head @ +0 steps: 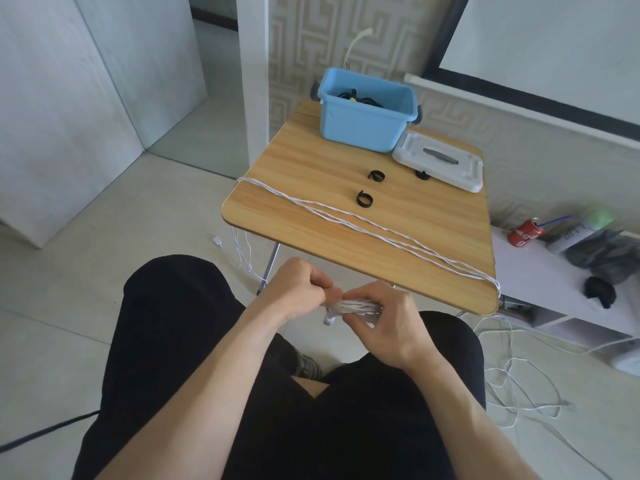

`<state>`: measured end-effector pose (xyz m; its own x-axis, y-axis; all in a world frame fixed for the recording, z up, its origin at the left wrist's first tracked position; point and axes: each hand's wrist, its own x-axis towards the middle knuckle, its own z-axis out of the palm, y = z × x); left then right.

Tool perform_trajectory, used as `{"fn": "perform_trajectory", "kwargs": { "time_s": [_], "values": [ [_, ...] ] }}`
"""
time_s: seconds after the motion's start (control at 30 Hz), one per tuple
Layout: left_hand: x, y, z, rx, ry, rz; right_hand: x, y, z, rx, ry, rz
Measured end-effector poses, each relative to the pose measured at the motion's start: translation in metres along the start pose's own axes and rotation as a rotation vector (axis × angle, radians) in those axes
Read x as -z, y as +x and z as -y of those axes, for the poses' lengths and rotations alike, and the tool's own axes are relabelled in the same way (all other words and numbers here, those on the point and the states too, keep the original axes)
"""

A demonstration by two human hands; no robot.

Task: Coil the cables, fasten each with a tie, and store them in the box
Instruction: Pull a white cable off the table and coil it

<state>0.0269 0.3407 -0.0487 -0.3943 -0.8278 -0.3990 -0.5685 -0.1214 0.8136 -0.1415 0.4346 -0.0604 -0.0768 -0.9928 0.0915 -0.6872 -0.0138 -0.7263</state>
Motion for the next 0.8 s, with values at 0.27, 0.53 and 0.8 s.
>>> {"fn": "perform_trajectory", "kwargs": {
  "time_s": [0.27, 0.53, 0.8],
  "values": [
    [-0.007, 0.008, -0.011, 0.155, -0.028, -0.002, -0.007, -0.004, 0.002, 0.063, 0.028, -0.127],
    [-0.010, 0.012, -0.015, 0.092, -0.145, 0.012, -0.006, -0.004, -0.004, -0.032, 0.085, -0.177],
    [-0.012, 0.010, -0.029, -0.174, 0.130, 0.030, 0.009, 0.010, -0.006, -0.082, 0.231, -0.234]
  ]
}}
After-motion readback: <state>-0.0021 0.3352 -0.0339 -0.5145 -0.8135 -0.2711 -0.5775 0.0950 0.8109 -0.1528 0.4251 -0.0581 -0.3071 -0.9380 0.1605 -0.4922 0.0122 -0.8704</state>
